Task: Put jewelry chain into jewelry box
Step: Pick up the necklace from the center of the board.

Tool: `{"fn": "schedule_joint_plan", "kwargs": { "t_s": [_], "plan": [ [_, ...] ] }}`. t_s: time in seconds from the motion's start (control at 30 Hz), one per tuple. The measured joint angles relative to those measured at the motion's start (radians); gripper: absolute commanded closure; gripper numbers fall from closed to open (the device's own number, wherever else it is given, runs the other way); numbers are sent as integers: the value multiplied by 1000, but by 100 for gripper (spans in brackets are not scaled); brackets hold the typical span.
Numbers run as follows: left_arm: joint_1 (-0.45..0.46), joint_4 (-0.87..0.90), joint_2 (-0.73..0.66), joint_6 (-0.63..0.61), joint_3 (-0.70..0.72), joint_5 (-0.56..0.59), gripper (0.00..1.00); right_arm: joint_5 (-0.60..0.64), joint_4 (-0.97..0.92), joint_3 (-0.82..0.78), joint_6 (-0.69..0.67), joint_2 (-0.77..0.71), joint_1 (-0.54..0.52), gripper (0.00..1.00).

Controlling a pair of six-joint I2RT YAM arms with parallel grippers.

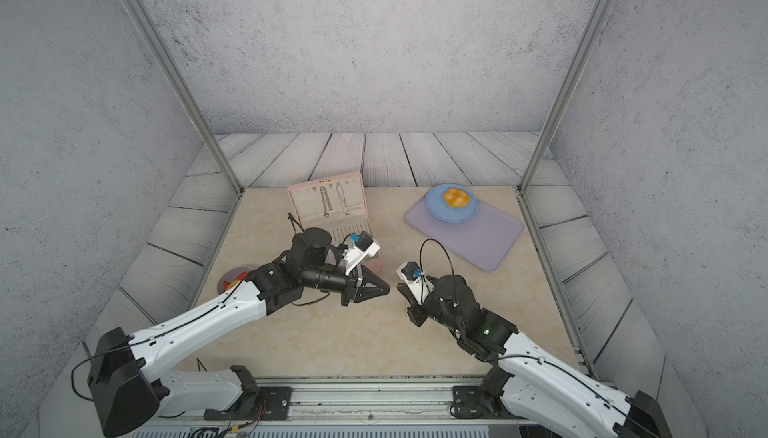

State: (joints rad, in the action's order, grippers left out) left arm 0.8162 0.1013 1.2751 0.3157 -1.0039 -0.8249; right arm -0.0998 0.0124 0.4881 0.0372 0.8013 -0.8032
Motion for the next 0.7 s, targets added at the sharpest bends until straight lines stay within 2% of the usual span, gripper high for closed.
{"fn": "schedule_joint_plan", "kwargs": {
  "t_s": [0.4,0.7],
  "plan": [
    [29,13,41,3,-77,-40,98,-130,192,-66,100,-2,0,91],
    [37,18,43,2,-105,-40,98,-161,251,-92,136,-3,0,87]
  ]
}}
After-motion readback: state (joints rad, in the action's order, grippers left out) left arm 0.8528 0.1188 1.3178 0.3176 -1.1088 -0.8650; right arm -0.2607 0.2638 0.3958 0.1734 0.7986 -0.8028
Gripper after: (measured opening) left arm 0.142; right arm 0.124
